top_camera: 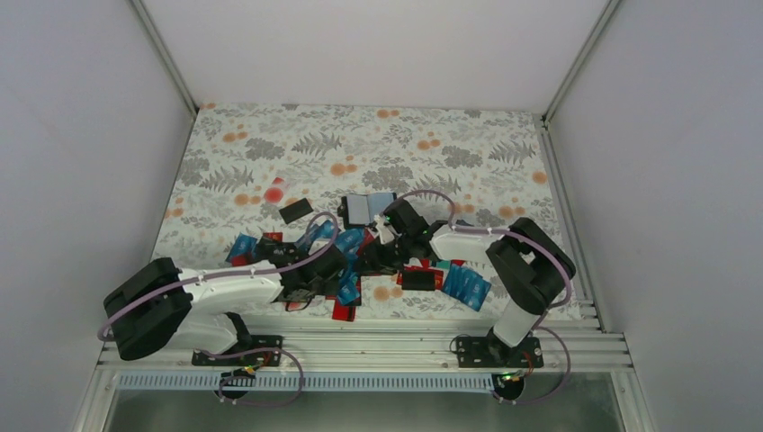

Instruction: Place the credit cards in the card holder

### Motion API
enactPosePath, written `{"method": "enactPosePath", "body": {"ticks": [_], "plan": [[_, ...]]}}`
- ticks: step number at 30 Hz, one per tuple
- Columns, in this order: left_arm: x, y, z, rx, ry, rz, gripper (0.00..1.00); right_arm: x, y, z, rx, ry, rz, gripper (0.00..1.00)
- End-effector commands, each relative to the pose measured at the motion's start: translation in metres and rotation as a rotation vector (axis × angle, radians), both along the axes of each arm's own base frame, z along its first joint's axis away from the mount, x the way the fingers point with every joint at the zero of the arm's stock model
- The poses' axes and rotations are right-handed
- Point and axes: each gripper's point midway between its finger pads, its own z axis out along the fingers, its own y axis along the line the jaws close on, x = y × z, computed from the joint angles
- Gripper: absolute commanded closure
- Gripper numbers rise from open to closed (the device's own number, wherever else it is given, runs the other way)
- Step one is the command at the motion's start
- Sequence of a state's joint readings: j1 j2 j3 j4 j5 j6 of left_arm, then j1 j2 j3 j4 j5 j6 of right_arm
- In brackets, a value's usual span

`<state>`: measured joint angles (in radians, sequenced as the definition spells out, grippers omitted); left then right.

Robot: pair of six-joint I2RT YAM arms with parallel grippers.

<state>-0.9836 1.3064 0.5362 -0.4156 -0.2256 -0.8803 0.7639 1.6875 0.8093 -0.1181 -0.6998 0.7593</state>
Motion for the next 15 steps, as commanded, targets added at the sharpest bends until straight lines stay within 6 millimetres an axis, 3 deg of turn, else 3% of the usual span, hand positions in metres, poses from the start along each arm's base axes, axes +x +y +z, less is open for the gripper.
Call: {"method": "enactPosePath", "body": {"ticks": [1, 15], "plan": [[-0.026, 0.033, -0.031, 0.105, 0.106, 0.023, 0.98, 0.003, 0.012, -0.002, 0.006, -0.001, 0.007, 0.55], [-0.031, 0.037, -0.040, 0.083, 0.110, 0.029, 0.98, 0.009, 0.022, -0.018, -0.006, 0.028, 0.022, 0.59]]}}
